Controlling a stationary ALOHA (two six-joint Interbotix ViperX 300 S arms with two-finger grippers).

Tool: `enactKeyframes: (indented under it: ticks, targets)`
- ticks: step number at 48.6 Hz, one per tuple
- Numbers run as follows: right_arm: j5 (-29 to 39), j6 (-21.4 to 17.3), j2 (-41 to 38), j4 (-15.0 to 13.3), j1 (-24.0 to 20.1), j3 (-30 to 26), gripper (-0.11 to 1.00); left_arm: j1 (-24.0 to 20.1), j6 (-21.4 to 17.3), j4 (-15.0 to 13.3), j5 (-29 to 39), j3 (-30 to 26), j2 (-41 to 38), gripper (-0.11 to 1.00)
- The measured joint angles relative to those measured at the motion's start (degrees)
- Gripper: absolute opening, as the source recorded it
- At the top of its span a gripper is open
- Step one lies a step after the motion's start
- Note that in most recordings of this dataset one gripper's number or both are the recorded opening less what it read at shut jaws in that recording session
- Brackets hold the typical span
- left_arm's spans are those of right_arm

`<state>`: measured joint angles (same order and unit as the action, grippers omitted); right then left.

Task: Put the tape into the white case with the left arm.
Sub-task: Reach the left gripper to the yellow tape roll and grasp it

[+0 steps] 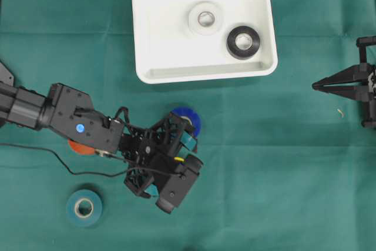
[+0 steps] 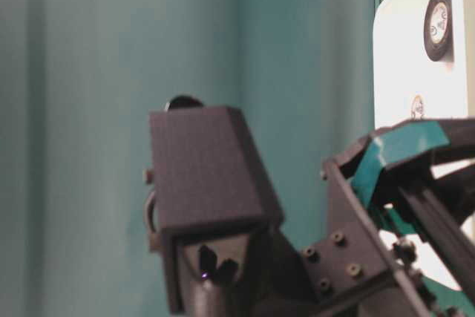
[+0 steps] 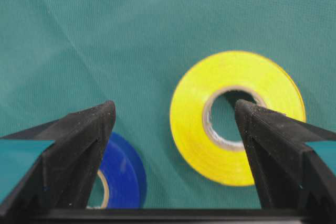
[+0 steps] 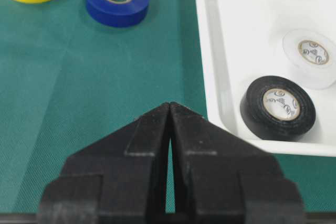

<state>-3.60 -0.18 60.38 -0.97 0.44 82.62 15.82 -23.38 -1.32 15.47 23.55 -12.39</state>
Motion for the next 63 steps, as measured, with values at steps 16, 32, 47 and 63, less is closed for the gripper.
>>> enactKeyframes:
  ticks: [16,32,47,63]
  targets:
    - [0.0,-1.3,0.0,0.0,0.0,0.4,-0.09,-0.2,-1.8,-0.1,0.0,-2.1,-3.7,0.96]
    - [-0.1,-1.3,0.1,0.0,0.0,0.5,-0.09,-1.1,-3.2,0.0,1.2,-2.3,-5.1,0.95]
    - [-0.1,-1.3,0.1,0.0,0.0,0.7,-0.09,-1.9,-4.0,0.0,3.0,-1.8,-5.1,0.81]
    - [0.0,-1.3,0.1,0.0,0.0,0.7,-0.09,-1.8,-4.2,0.0,3.2,-1.8,-5.1,0.25]
